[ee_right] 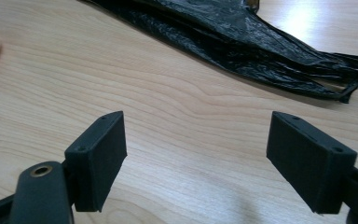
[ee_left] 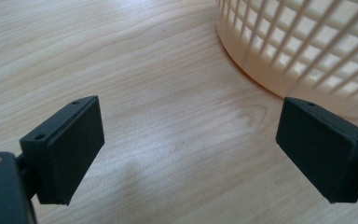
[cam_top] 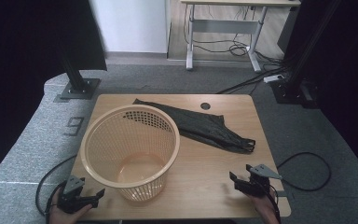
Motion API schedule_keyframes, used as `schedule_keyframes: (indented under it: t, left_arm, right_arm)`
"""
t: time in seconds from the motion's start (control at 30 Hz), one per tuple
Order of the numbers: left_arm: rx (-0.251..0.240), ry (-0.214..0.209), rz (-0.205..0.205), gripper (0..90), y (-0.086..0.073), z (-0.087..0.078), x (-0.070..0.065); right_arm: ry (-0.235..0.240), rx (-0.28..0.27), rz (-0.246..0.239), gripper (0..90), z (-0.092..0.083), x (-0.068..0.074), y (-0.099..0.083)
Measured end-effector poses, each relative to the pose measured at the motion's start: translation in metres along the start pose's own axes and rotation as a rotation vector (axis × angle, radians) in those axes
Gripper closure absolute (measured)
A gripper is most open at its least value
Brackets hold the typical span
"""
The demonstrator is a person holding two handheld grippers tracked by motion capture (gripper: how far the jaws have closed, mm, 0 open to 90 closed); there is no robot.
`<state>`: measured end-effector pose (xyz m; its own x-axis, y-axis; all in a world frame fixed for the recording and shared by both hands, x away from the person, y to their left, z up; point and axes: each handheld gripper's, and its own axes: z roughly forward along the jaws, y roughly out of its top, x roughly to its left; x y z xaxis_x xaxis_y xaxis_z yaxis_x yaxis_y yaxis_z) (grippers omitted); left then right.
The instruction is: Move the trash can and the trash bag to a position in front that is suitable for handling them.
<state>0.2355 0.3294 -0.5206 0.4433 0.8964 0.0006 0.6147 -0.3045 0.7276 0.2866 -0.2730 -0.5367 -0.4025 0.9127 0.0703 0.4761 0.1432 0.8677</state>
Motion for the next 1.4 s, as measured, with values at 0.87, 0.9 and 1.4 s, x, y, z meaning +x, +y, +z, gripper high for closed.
schedule_keyframes:
  t: [0.87, 0.9, 1.4]
  left_arm:
    - [-0.086, -0.337, 0.305, 9.1, 0.042, -0.011, -0.061]
    - [-0.085, -0.339, 0.311, 9.4, 0.044, -0.01, -0.061]
    - [-0.066, -0.358, 0.392, 11.0, 0.078, 0.023, -0.088]
  right_arm:
    - [0.007, 0.036, -0.036, 19.9, 0.006, -0.001, -0.002]
    - [0.011, 0.037, -0.04, 19.9, 0.006, -0.001, -0.003]
    - [0.066, 0.039, -0.099, 20.2, 0.005, 0.005, -0.003]
